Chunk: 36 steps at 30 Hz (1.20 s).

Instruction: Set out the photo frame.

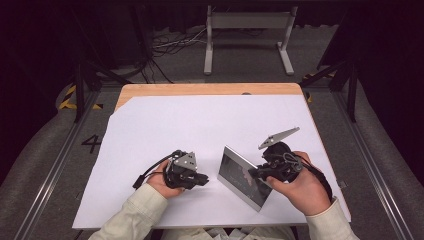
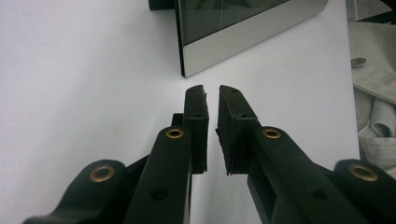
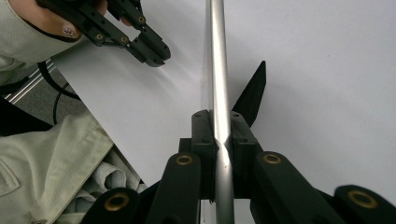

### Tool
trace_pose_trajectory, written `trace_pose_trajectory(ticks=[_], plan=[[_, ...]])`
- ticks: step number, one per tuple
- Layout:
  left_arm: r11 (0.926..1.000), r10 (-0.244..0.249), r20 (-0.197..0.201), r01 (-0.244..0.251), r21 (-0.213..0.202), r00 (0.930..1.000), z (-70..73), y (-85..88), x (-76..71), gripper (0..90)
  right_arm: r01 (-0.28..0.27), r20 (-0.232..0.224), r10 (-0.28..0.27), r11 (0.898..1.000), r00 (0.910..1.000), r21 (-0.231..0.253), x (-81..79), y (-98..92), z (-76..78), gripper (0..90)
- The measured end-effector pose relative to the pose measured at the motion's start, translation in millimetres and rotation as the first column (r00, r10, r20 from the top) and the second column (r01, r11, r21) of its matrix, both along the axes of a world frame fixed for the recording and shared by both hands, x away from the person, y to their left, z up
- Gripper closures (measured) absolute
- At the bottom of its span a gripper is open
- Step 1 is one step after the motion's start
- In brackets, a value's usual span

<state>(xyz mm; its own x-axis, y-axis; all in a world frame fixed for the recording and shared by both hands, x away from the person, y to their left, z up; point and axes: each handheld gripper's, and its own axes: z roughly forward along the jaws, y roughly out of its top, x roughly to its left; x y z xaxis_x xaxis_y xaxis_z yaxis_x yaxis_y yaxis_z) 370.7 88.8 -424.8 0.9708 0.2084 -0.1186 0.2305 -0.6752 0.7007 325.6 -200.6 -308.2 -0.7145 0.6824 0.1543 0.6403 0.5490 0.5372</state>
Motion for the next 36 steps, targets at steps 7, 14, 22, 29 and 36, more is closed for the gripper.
trace_pose_trajectory(ticks=[7,14,22,29,36], plan=[[0.9999,0.012,-0.001,-0.012,-0.002,0.9999,0.2,3.5,-0.3,81.8,-0.008,0.012,0.008,1.000,0.9999,0.001,4.6,-6.2,6.4,83.7],[0.9996,0.028,-0.003,-0.028,-0.003,0.9996,0.4,8.4,-0.2,81.5,-0.055,0.032,0.055,0.998,0.9980,-0.012,9.9,-8.6,11.2,83.7],[0.9990,0.044,-0.004,-0.044,-0.007,0.9990,-0.2,14.2,-1.4,81.2,-0.108,0.071,0.111,0.993,0.9913,-0.045,19.6,-8.3,22.8,83.8],[0.9979,0.065,-0.007,-0.065,-0.004,0.9979,-1.0,20.8,-3.3,81.1,-0.162,0.088,0.168,0.985,0.9819,-0.065,28.3,-4.6,30.4,83.8],[0.9965,0.083,-0.008,-0.083,-0.004,0.9965,-1.8,27.2,-5.1,81.1,-0.227,0.104,0.236,0.970,0.9662,-0.092,38.6,-0.8,35.6,83.8]])
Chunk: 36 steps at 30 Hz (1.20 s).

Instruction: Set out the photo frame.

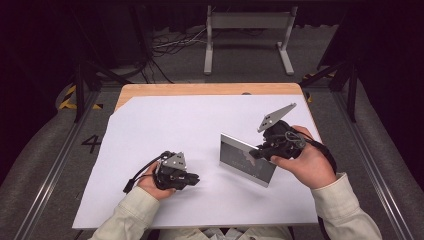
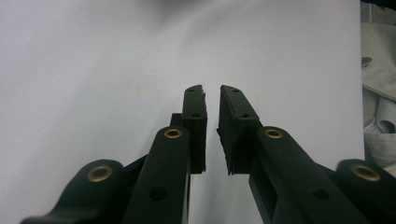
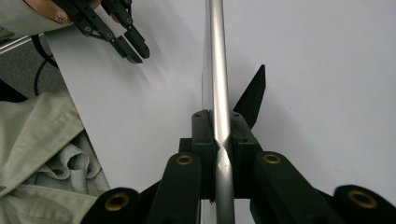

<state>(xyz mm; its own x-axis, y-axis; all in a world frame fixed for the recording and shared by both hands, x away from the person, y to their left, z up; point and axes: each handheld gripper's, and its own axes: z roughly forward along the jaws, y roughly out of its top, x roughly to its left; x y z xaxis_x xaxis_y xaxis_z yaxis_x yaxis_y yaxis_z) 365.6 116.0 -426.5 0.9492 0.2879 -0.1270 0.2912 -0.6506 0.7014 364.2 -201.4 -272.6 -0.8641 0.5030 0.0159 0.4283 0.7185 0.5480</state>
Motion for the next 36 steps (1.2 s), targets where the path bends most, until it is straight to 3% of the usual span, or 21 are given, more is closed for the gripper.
trace_pose_trajectory(ticks=[6,13,25,31,36], plan=[[0.9998,0.018,-0.002,-0.018,-0.005,0.9998,0.4,5.2,-0.5,80.9,-0.067,0.015,0.067,0.998,0.9976,-0.006,9.6,3.1,5.6,83.8],[0.9997,0.024,-0.007,-0.024,-0.010,0.9997,-0.2,8.2,1.6,80.9,-0.158,0.033,0.159,0.987,0.9867,-0.038,19.2,9.4,8.3,83.8],[0.9996,0.025,-0.011,-0.025,-0.013,0.9996,-0.7,9.8,3.0,80.9,-0.275,0.029,0.278,0.959,0.9602,-0.075,34.3,23.1,7.8,83.8],[0.9995,0.028,-0.010,-0.028,-0.011,0.9996,-0.6,10.4,3.6,80.8,-0.342,0.042,0.347,0.936,0.9370,-0.086,41.3,27.1,4.7,83.8],[0.9995,0.027,-0.012,-0.027,-0.013,0.9996,-0.7,10.4,3.7,80.8,-0.373,0.043,0.377,0.925,0.9253,-0.076,46.1,27.4,1.9,83.8]])
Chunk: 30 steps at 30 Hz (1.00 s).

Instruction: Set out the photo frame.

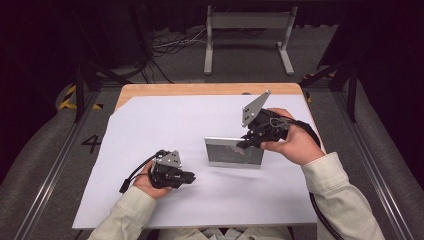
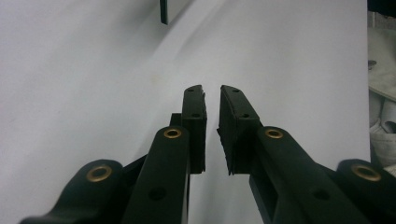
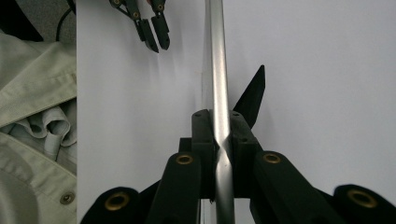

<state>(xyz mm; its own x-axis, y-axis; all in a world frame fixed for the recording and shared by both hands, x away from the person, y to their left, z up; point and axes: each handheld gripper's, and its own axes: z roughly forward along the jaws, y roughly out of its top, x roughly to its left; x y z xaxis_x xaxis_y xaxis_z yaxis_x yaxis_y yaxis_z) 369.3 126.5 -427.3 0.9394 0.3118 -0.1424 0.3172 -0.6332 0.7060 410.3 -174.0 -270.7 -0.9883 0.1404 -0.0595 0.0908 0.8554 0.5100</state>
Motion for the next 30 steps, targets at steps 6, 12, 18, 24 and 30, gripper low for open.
trace_pose_trajectory(ticks=[6,12,18,24,30], plan=[[1.0000,0.001,-0.003,-0.001,-0.002,1.0000,-0.1,0.1,0.1,80.8,-0.044,0.002,0.044,0.999,0.9991,0.008,8.8,-1.5,-5.4,83.8],[1.0000,0.000,-0.002,0.000,-0.001,1.0000,-0.2,0.2,0.3,80.7,-0.071,-0.021,0.071,0.997,0.9972,0.014,16.2,-4.6,-13.4,83.7],[1.0000,0.002,0.000,-0.002,-0.001,1.0000,-0.5,-0.3,0.3,80.6,-0.079,-0.051,0.080,0.997,0.9955,0.027,21.7,-7.5,-19.7,83.7],[1.0000,-0.001,0.000,0.001,-0.001,1.0000,-0.6,-0.5,0.6,80.5,-0.090,-0.058,0.091,0.996,0.9942,0.013,24.7,-8.3,-24.4,83.7],[1.0000,-0.001,-0.002,0.001,-0.001,1.0000,-0.8,-0.7,0.5,80.4,-0.091,-0.067,0.092,0.996,0.9935,0.020,30.4,-11.8,-27.5,83.5]])
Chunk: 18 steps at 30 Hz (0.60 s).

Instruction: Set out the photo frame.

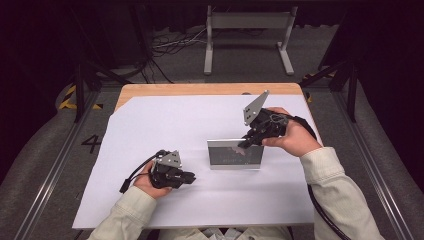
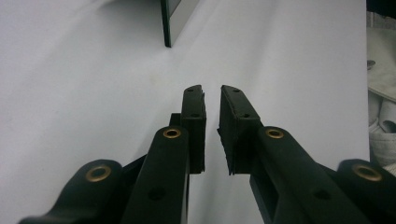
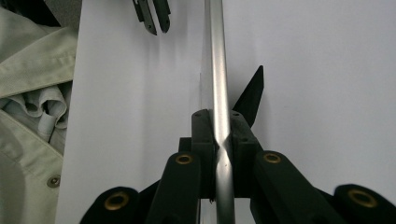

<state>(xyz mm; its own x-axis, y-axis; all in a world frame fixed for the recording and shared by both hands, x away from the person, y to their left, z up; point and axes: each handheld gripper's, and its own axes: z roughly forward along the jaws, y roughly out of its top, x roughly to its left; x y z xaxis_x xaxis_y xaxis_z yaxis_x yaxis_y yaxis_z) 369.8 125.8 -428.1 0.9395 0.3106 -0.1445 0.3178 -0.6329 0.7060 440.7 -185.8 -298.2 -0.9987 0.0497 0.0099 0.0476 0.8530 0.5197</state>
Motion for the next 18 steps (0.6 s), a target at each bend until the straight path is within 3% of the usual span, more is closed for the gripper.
trace_pose_trajectory(ticks=[6,18], plan=[[1.0000,0.001,-0.003,-0.001,0.000,1.0000,-0.3,-0.6,-0.1,80.4,-0.022,0.030,0.023,1.000,0.9993,-0.015,0.9,0.2,-0.1,82.6],[1.0000,0.001,-0.006,-0.001,0.000,1.0000,-0.6,-0.5,0.0,80.2,0.009,0.060,-0.006,0.999,0.9982,-0.036,8.6,-4.8,-4.9,78.1]])
